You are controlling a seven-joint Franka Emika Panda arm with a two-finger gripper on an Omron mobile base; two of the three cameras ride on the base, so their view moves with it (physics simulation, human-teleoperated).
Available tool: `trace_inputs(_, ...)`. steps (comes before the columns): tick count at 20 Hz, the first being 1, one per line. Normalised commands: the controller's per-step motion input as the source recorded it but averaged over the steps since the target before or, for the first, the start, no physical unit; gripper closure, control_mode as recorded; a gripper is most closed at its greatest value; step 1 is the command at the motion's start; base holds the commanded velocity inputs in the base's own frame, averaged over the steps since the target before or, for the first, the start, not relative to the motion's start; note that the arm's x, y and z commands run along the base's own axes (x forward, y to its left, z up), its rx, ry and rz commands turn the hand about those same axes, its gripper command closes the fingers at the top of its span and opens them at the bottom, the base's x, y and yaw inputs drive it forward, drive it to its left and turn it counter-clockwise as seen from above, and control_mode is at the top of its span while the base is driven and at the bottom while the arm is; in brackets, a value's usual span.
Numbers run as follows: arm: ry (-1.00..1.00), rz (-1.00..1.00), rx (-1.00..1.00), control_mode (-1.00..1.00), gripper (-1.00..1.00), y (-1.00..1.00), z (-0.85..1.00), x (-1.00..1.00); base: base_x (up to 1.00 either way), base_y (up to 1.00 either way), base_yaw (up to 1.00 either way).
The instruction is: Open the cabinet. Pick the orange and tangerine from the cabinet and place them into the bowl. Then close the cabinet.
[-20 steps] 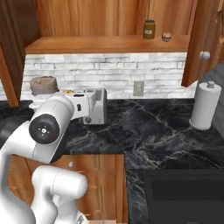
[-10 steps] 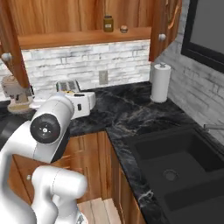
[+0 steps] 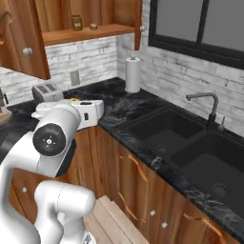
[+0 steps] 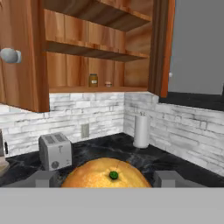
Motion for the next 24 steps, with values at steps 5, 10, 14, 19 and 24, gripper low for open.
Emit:
trace_inputs(5, 0.0, 0.0, 0.0, 1.0, 1.0, 0.0, 0.0, 0.0, -0.67, 0.32, -0.61)
trace_inputs(10, 0.0, 0.0, 0.0, 1.0, 1.0, 0.0, 0.0, 0.0, -0.56, 0.21, -0.66)
trace_inputs(14, 0.0, 0.0, 0.0, 1.0, 1.0, 0.0, 0.0, 0.0, -0.37, 0.32, -0.7)
trace_inputs(19, 0.0, 0.0, 0.0, 1.0, 1.0, 0.0, 0.0, 0.0, -0.33, 0.14, -0.7)
trace_inputs(24, 0.0, 0.0, 0.0, 1.0, 1.0, 0.0, 0.0, 0.0, 0.13, 0.04, -0.3)
